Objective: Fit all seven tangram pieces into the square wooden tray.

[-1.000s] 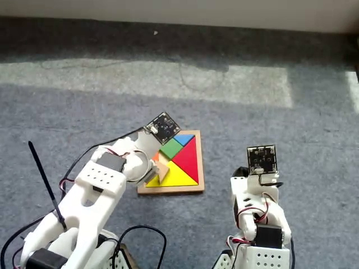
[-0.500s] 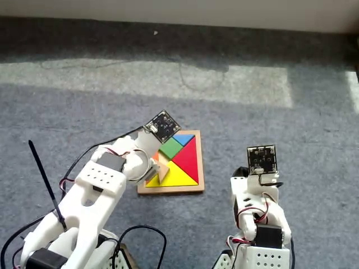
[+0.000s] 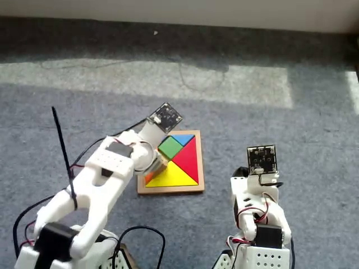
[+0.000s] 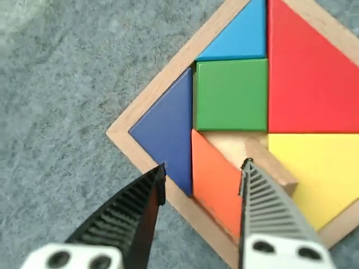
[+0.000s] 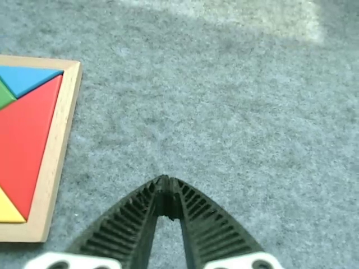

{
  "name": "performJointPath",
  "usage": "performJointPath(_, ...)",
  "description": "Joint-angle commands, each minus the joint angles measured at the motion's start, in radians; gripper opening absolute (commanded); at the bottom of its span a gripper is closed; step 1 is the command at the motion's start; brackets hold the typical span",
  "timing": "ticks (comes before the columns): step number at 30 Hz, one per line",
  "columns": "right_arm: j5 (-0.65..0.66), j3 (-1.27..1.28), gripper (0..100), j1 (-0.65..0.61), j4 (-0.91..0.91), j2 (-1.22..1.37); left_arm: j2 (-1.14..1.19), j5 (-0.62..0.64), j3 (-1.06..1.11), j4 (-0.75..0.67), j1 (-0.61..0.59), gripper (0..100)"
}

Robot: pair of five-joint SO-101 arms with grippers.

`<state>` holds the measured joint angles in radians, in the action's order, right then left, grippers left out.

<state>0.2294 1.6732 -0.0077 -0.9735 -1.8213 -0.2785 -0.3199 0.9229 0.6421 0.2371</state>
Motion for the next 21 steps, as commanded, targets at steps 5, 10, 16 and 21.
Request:
performJointPath(5,0.011,0.131,1.2,0.012,0.019,-0.013,0.189,0.049,-0.222,-0.015,-0.062,22)
performJointPath(10,0.011,0.131,1.2,0.012,0.019,-0.013,0.153,0.112,-0.217,-0.015,-0.077,22)
performJointPath(16,0.011,0.131,1.2,0.012,0.019,-0.013,0.001,0.153,-0.124,-0.015,-0.084,22)
performJointPath(21,0.011,0.131,1.2,0.012,0.019,-0.013,-0.163,0.150,0.007,-0.017,-0.018,22)
